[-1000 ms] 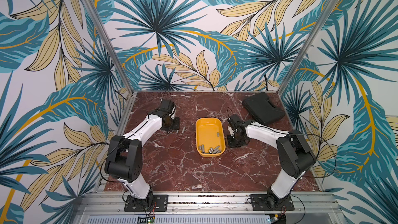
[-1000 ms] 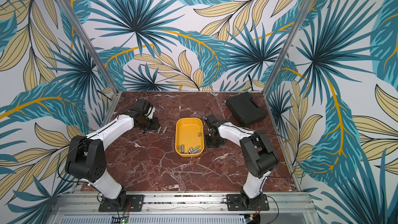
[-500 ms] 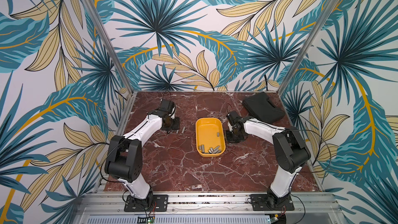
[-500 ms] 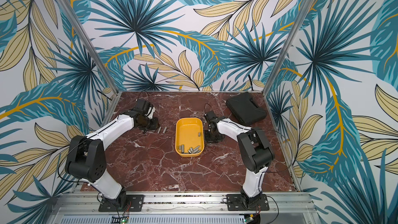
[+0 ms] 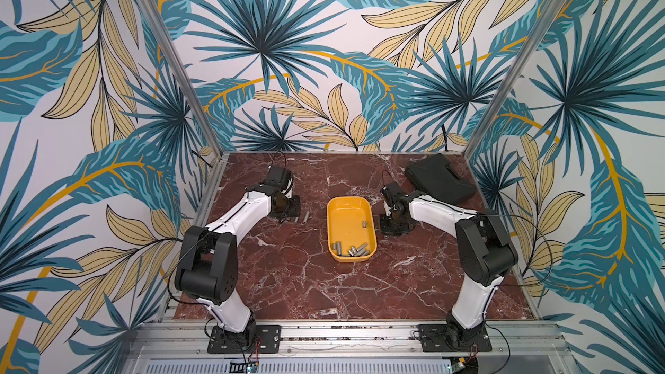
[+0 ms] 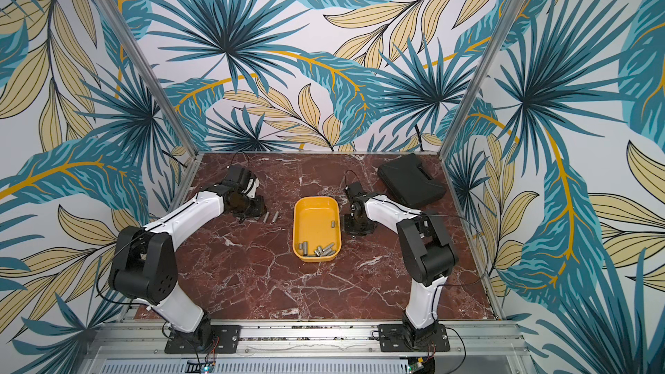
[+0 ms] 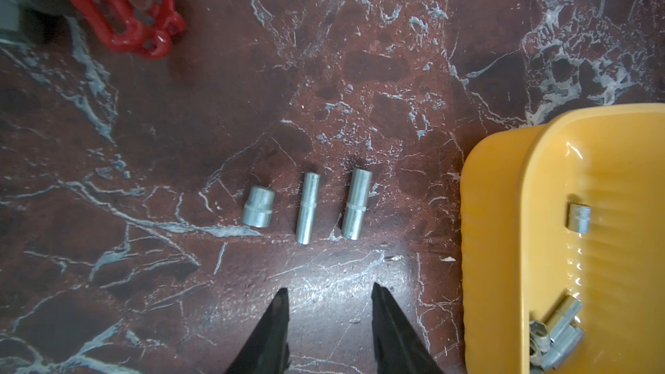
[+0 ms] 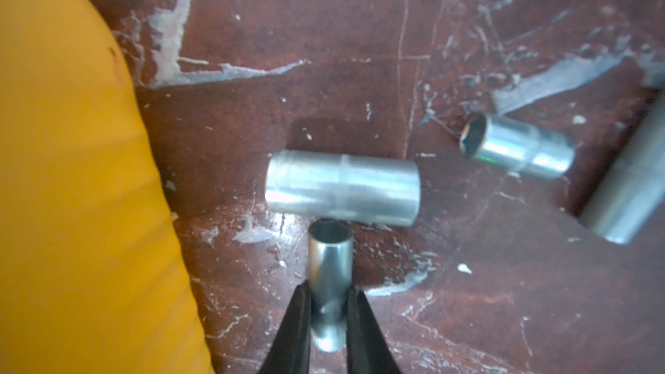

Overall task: Take out the socket from the storage box
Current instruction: Place the socket head at the center of the board, then pick up the socket head from the storage box.

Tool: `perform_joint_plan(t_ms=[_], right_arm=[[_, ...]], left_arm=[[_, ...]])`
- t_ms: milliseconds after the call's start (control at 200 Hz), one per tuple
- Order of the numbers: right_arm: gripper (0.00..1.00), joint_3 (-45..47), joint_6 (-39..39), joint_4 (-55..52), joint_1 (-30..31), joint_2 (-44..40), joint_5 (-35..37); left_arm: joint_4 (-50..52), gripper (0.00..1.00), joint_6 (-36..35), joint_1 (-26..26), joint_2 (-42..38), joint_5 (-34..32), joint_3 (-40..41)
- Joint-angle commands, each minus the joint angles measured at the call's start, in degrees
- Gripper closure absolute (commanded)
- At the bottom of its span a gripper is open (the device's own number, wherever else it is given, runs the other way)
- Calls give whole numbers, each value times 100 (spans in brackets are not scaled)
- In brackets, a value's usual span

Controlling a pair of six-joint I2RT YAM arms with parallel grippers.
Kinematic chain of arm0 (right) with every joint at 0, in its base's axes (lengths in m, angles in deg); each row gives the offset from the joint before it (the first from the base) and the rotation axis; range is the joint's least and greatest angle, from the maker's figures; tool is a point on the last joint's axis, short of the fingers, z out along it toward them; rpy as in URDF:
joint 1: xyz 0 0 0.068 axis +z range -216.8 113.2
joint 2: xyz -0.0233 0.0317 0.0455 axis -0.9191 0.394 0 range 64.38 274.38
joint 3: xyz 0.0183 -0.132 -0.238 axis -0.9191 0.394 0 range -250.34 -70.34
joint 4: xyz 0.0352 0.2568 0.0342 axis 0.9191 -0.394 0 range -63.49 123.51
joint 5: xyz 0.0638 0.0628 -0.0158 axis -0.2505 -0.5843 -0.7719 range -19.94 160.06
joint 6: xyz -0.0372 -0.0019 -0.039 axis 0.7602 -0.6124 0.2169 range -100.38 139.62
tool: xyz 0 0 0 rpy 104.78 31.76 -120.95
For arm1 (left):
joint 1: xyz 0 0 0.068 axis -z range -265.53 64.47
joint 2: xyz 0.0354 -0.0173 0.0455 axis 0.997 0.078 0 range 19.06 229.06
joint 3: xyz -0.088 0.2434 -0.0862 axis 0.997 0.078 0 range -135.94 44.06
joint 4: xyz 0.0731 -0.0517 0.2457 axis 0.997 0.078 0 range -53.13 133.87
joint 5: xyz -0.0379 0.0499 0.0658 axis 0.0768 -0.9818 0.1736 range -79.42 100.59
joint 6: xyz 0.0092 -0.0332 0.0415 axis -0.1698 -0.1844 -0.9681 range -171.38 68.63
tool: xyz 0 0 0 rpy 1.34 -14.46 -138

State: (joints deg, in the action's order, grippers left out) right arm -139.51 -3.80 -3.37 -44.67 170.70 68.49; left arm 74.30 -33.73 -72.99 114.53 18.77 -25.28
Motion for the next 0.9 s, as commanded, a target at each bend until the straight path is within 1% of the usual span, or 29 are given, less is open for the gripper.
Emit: perform_joint_plan(t_ms=[0,110,230,366,471,576,666,891], right_arm=[[79,-9,-75,-32,-32,115,69],[70,-27,-66,-79,-29,17,73],[66,-61,-40,-165,-33,-113,91],[65,-123,-12,-328,-30,-349,87],[65,-175,38,-468,-30,-640,153],[64,-298,121,-655,-30,-926,306],[64,-408,162,-762,-49,-1131,398],[64,-410,103,-686,-144,-1470,367]], left_arm=[[-34,59,45,-32,-33,50,39],[-25,58,46,-32,-52,69,29],[-25,57,38,-32,-88,86,28],[11,57,23,-21,-146,118,-1],[105,57,-15,84,-232,113,-119],[212,57,-68,343,-291,42,-323],[347,57,-112,673,-241,-92,-611],[493,57,-165,1414,152,-192,-1314]])
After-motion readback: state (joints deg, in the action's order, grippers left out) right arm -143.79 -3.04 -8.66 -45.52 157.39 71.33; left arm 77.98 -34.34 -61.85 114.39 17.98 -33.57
